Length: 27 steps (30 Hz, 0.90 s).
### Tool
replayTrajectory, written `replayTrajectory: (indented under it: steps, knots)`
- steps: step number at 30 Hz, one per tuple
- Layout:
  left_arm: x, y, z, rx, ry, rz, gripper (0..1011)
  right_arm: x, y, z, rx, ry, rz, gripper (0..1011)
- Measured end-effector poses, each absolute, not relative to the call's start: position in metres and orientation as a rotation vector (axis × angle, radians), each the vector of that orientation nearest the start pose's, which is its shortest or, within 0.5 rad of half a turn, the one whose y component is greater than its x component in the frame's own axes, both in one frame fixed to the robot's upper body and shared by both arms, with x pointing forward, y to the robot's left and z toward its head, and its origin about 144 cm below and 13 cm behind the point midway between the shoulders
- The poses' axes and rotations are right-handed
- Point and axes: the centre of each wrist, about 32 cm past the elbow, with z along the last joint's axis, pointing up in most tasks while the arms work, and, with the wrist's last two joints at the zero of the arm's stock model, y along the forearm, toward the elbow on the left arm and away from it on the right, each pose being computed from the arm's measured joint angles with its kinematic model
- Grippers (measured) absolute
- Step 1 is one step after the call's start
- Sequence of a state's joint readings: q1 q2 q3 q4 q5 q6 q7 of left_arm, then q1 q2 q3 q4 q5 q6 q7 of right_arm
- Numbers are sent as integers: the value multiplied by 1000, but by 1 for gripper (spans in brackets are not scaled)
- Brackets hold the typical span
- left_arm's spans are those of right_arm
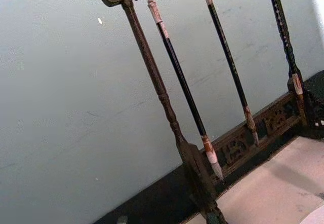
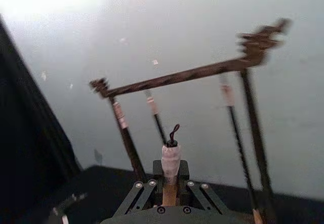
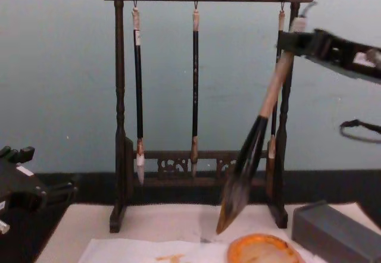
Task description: Pick up the brush from the inkstone, write on the paper, then place the brush back to its original position.
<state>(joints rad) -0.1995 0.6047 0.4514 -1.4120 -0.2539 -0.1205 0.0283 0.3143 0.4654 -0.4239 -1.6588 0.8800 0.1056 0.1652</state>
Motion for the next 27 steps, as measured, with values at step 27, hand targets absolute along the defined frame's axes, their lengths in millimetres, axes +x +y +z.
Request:
replayTrajectory:
  steps: [27]
  knots:
    - [489, 310, 1140, 304, -285, 1248, 1010, 468, -165, 1217, 90, 0, -744, 174]
